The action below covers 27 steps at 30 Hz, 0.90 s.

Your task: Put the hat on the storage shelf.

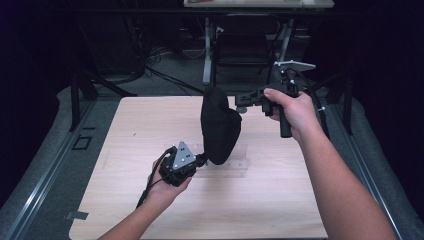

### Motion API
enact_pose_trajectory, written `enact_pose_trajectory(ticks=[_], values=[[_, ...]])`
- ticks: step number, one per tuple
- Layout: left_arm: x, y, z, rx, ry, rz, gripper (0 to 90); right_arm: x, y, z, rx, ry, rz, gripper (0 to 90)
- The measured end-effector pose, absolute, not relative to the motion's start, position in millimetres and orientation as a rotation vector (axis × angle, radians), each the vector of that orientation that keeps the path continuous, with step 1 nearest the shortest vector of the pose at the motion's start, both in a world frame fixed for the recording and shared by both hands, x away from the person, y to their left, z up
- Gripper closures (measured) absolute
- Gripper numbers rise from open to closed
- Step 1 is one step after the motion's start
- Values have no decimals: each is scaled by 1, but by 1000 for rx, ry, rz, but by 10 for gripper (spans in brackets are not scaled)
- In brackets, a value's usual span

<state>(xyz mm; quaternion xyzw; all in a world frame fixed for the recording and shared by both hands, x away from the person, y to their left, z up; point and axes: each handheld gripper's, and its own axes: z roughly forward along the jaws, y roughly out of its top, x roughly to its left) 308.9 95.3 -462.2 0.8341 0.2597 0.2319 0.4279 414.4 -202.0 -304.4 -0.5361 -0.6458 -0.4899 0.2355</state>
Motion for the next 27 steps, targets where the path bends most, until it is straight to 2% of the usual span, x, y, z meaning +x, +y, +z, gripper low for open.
enact_pose_trajectory(ticks=[9,19,27], values=[[308,112,-472,2072,696,577,849,410,-209,-303,-1489,-1791,-1342,800],[312,132,-501,2074,799,508,843,408,-216,-308,-1515,-1795,-1338,799],[308,140,-511,2053,846,492,833,405,-221,-312,-1538,-1821,-1327,795]])
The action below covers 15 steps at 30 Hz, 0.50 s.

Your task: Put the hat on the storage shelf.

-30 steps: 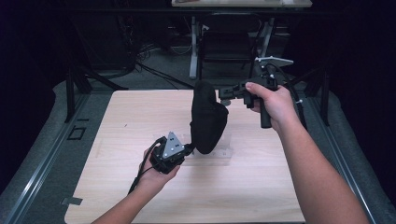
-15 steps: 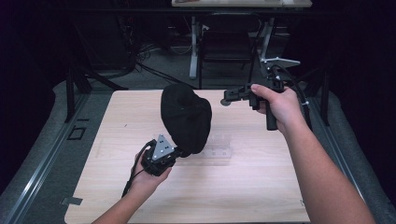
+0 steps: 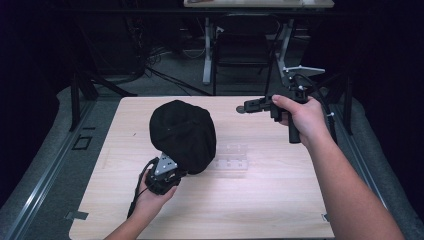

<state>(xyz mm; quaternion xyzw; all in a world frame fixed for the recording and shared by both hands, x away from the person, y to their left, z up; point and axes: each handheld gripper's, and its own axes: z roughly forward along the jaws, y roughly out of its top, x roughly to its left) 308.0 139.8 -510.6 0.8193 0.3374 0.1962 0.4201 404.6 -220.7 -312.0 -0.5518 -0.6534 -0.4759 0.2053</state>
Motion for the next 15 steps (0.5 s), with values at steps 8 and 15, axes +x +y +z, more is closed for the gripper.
enact_pose_trajectory(ticks=[8,15], values=[[303,143,-513,2085,854,509,755,396,-230,-317,-1570,-1873,-1308,781],[297,156,-513,2076,866,530,632,385,-243,-325,-1605,-1907,-1307,755]])
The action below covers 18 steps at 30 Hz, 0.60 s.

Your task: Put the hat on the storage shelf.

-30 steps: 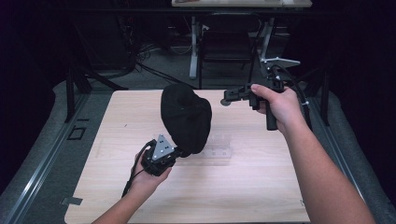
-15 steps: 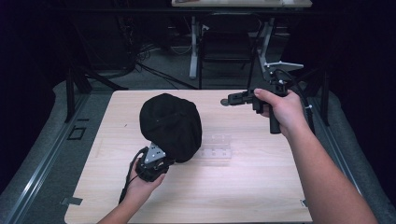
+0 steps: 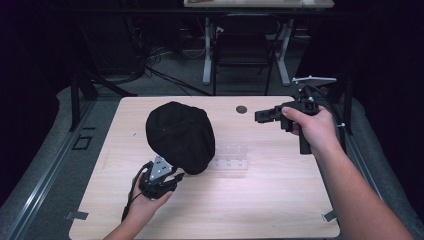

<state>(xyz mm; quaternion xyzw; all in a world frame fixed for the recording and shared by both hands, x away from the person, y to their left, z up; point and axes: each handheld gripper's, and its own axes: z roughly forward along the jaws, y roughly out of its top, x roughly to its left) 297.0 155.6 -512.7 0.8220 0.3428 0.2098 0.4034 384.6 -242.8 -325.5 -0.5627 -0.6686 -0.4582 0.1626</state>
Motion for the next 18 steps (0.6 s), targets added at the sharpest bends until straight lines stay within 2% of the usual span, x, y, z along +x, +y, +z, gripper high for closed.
enact_pose_trajectory(ticks=[8,18], values=[[292,172,-515,2076,870,586,546,374,-250,-333,-1601,-1966,-1330,736],[295,185,-524,2053,906,558,518,359,-246,-353,-1646,-2175,-1318,723]])
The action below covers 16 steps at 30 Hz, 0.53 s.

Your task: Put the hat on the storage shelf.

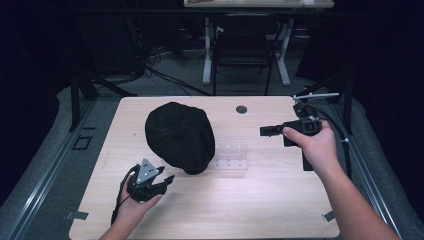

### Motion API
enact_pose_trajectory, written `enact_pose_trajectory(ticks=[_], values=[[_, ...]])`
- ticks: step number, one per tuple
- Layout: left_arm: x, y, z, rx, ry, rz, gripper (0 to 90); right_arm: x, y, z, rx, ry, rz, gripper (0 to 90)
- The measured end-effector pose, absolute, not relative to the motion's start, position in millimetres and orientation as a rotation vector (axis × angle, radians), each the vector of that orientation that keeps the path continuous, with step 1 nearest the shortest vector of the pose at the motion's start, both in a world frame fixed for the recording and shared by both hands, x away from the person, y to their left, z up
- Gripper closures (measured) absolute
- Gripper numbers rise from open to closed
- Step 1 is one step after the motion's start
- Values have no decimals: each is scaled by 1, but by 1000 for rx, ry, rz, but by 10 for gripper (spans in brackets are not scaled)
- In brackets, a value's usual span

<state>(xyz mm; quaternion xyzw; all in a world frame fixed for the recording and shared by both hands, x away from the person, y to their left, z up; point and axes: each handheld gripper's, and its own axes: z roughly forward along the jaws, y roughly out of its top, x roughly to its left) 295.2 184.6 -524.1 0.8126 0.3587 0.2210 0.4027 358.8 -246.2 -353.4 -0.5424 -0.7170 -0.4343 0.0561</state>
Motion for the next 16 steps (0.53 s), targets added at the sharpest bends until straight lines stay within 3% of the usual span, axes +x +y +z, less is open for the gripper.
enact_pose_trajectory(ticks=[16], values=[[294,183,-526,2027,891,545,510,335,-243,-391,-1641,-2351,-1316,690]])
